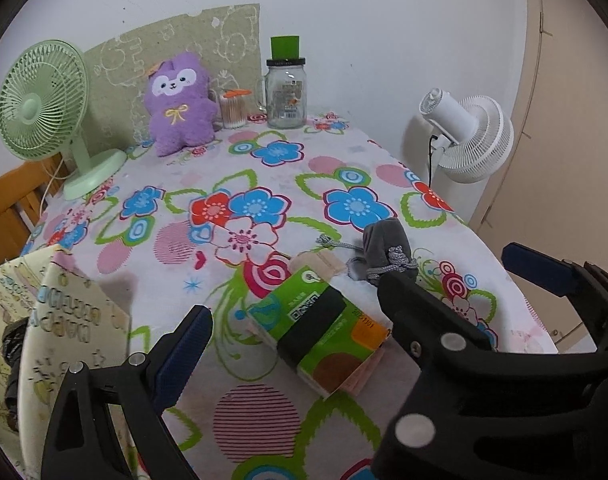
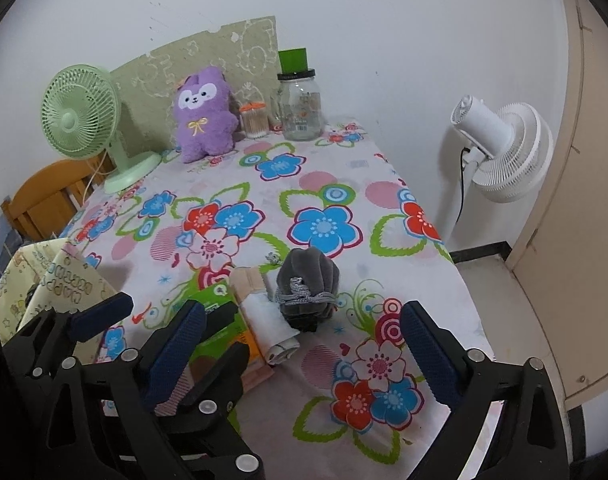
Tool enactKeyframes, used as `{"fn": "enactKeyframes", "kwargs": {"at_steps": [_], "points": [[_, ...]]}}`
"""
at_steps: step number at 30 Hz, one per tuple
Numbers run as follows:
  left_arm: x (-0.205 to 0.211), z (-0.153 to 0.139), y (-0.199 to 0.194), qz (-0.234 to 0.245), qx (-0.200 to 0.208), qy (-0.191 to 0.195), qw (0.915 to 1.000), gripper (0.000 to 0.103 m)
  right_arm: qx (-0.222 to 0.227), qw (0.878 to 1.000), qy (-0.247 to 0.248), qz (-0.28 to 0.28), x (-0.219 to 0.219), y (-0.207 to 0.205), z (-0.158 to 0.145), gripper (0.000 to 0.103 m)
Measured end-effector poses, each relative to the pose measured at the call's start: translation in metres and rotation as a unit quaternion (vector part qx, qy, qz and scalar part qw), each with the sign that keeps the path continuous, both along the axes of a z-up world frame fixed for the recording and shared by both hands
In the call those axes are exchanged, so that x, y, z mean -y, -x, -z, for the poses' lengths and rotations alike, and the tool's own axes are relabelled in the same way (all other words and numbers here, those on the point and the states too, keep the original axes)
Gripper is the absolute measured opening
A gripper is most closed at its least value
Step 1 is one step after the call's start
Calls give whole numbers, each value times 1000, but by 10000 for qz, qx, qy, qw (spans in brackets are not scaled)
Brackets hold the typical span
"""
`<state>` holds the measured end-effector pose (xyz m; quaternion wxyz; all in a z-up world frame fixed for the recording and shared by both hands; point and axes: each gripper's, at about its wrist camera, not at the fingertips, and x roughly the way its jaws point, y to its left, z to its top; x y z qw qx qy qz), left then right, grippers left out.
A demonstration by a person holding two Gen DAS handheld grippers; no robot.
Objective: Organize soft objects
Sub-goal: 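Grasp the green tissue pack with the left tool while the right tool grasps the grey sock bundle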
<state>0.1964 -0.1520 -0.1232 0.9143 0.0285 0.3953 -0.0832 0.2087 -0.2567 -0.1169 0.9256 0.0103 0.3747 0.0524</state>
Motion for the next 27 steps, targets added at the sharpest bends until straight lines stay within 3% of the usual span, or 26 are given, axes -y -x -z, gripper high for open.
{"fn": "enactKeyframes", "kwargs": {"at_steps": [8,9,11,20,27], "points": [[5,11,-10,-1,-117,70,9999,96,-130,9999,-50,65,6,-11,11,96],[6,12,-11,7,-142,76,9999,94,-147,9999,-45,70,7,-13,13,96],[7,16,-13,25,-177,75,9998,81,-184,9998,-25,79,7,-15,16,94],[5,18,-18,131,-182,135,9997,54,-250,9997,-21,69,6,-26,24,90],[-7,18,-25,-51,-178,218,9996,49,-267,9996,-86,93,2,-41,27,82]]}}
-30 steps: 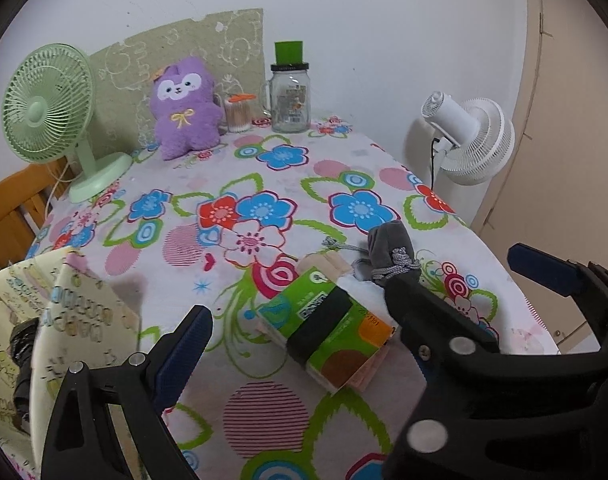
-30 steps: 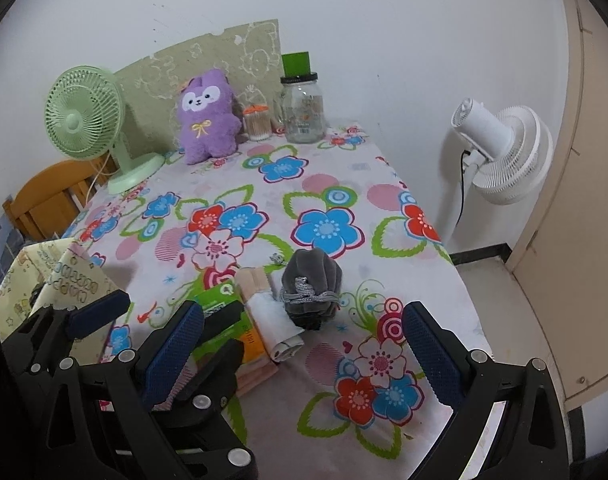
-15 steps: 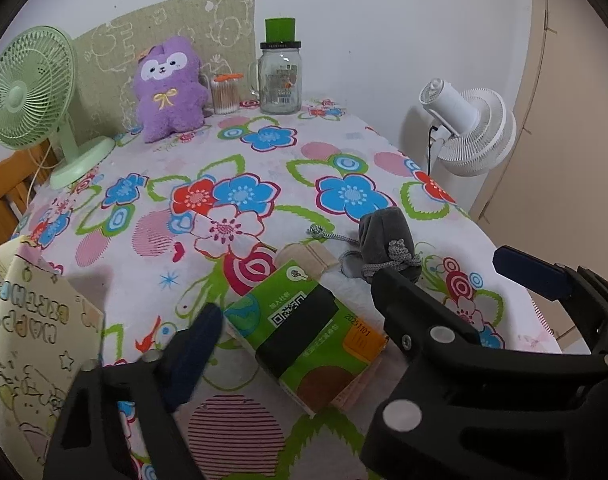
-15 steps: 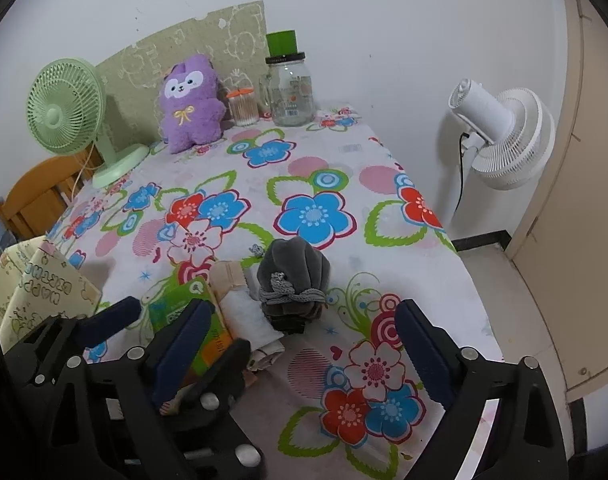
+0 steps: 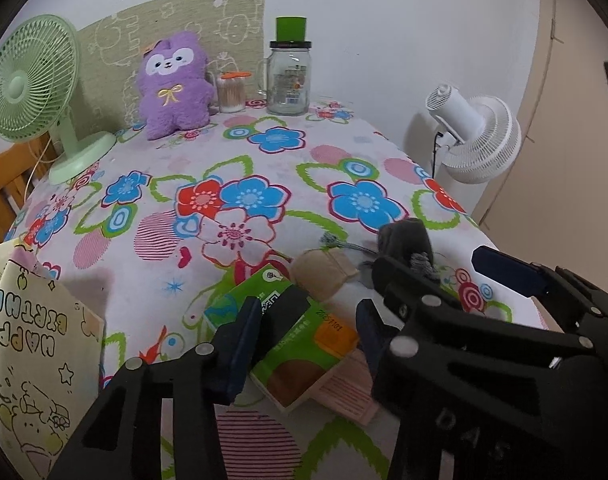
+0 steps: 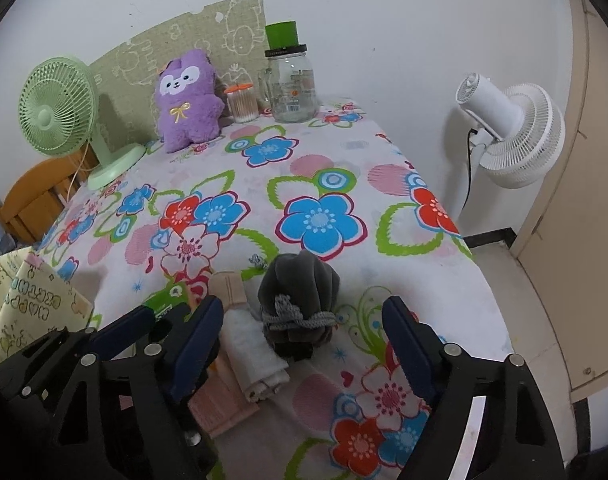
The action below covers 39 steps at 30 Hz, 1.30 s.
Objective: Organize soft objects
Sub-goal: 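Grasp the green tissue pack with the left tool while the right tool grasps the grey sock bundle, then lift the green tissue pack with the left tool while the right tool carries the grey sock toward the box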
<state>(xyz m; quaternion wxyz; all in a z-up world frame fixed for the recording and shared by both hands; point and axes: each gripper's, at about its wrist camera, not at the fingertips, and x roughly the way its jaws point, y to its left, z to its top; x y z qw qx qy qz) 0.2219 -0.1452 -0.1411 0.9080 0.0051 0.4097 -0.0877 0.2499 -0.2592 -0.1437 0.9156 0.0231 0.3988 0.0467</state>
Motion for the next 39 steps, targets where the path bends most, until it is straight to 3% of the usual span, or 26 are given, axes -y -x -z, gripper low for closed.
{"fn": "enactKeyframes", "kwargs": {"at_steps": [5,7,10,17,23,31,33,34,35,39], "points": [[-3,2,-5,-46,-5,9,10000,47,-108,9999,-3,100,-1,-12,7,69],[-2,3,-5,-17,1,-3,10000,44,-199,9997,-21,134,-2,-17,11,55],[-1,3,-5,32,14,-21,10000,42,-230,9997,-93,91,-3,-18,14,46],[0,0,-2,118,44,-51,9999,17,-164,9998,-10,106,-5,-11,9,41],[0,-1,5,130,57,-118,9998,10,-105,9999,23,91,-8,1,4,41],[-3,-4,16,27,53,-260,9996,7,-64,10000,8,30,-14,16,-1,41],[-5,-4,18,21,26,-270,9996,8,-58,10000,15,-1,-16,19,-1,41],[-6,-4,19,24,1,-264,9996,17,-53,10000,20,-11,-17,20,-2,41],[-6,-3,19,33,-33,-253,9997,34,-47,10000,27,-23,-18,22,-2,41],[-9,-5,20,-80,55,-228,9997,52,-12,10000,37,-31,-20,23,-4,41]]}}
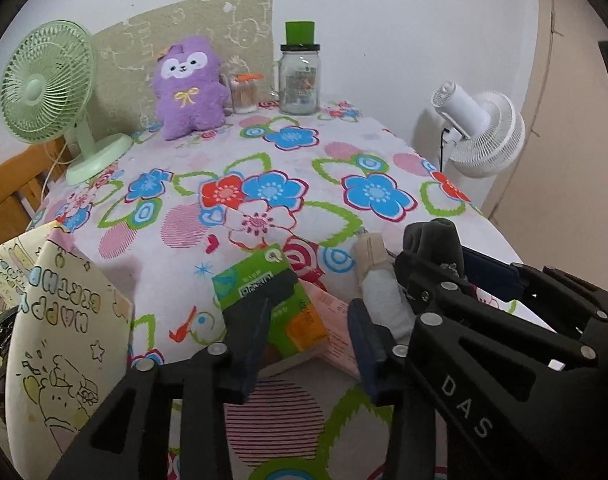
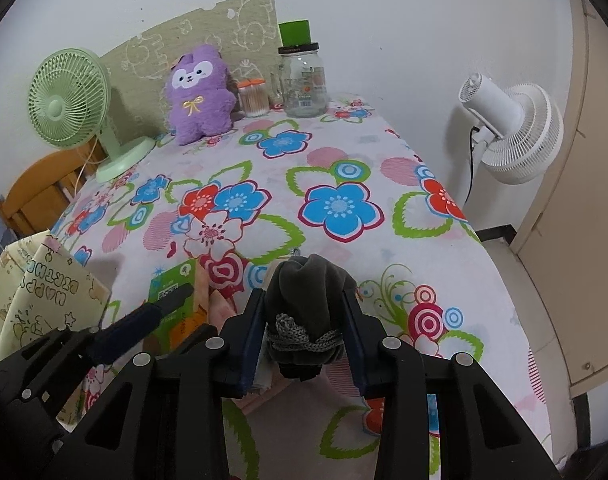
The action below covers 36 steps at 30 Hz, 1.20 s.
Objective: Organize soft objects
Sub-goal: 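Lift the green tissue pack with the left tool while the right tool carries the grey sock toward the box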
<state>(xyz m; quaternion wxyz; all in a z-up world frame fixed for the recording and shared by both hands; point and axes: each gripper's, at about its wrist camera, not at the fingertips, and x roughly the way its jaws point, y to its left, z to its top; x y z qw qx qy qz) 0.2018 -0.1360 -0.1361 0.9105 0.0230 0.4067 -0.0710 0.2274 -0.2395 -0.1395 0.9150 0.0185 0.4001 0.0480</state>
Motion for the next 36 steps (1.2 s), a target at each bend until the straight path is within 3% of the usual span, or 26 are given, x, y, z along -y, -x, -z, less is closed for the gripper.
{"fn": "enactKeyframes", "kwargs": {"at_steps": [1,4,12,19,24,26,28,30,32,36], "points": [[0,0,-1,-24,-9,-6,10000,63,12,10000,26,1,-1,0,0,41],[-2,2,-4,-143,38,-76,9999,70,12,10000,70,-17,-2,-3,0,41],[-7,16,-19,-293,-183,-125,9993,69,-143,9999,56,-62,-5,-14,11,41],[-7,13,-17,-169,-76,-155,9997,35,-173,9998,52,-82,-8,-15,13,41],[-7,9,-11,-135,-18,-186,9997,28,-132,9999,36,-59,-9,-9,9,41],[-8,9,-10,-144,-18,-180,9997,31,-109,9999,73,-60,-10,-6,8,41],[-11,11,-10,-208,-52,-174,9996,44,-96,9999,104,-72,-12,-4,7,41],[-13,13,-12,-267,-79,-144,9995,47,-105,9999,104,-85,-13,-4,8,41],[-15,15,-14,-294,-83,-163,9994,59,-122,9998,120,-85,-14,-5,9,41],[-19,24,-20,-351,-256,-30,9990,61,-169,9996,208,-102,-17,-9,12,40]]}}
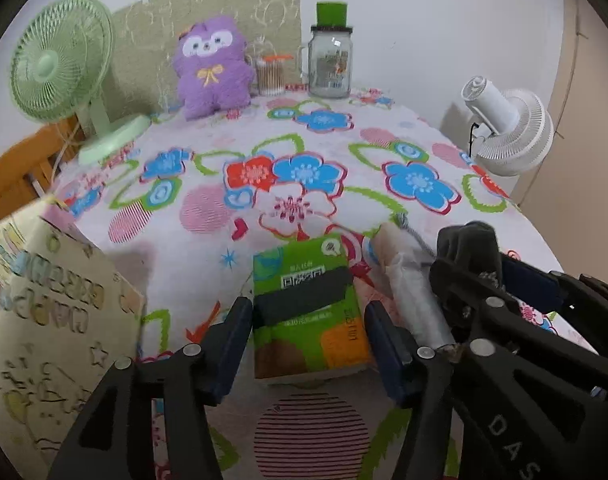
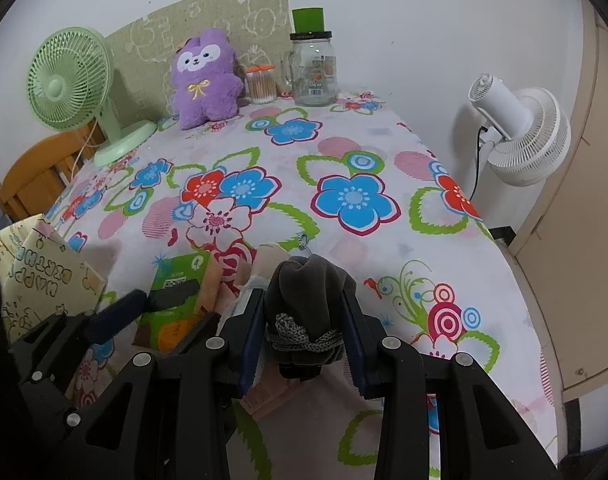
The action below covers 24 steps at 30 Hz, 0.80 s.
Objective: Organize soft objects
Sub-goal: 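Lift the green tissue pack with the left tool while the right tool carries the grey sock toward the box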
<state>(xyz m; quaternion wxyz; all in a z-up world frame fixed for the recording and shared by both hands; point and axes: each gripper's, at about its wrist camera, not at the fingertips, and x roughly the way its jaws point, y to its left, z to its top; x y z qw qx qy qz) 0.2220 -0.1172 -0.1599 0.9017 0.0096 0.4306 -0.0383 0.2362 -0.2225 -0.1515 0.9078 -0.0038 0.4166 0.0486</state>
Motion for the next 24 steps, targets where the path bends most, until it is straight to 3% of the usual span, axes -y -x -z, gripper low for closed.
{"fn": "enactKeyframes", "kwargs": {"at_steps": [3,9,24], "points": [[-2,1,-1,-36,9,105,9999,61,-40,10000,-2,-2,-1,-4,2,41],[0,0,0,69,22,145,9999,50,-68,10000,11,5,-3,-5,3,41],[-8,-35,39,60,417,140,9990,50,334,9993,-64,138,-3,35,-32,40]]}}
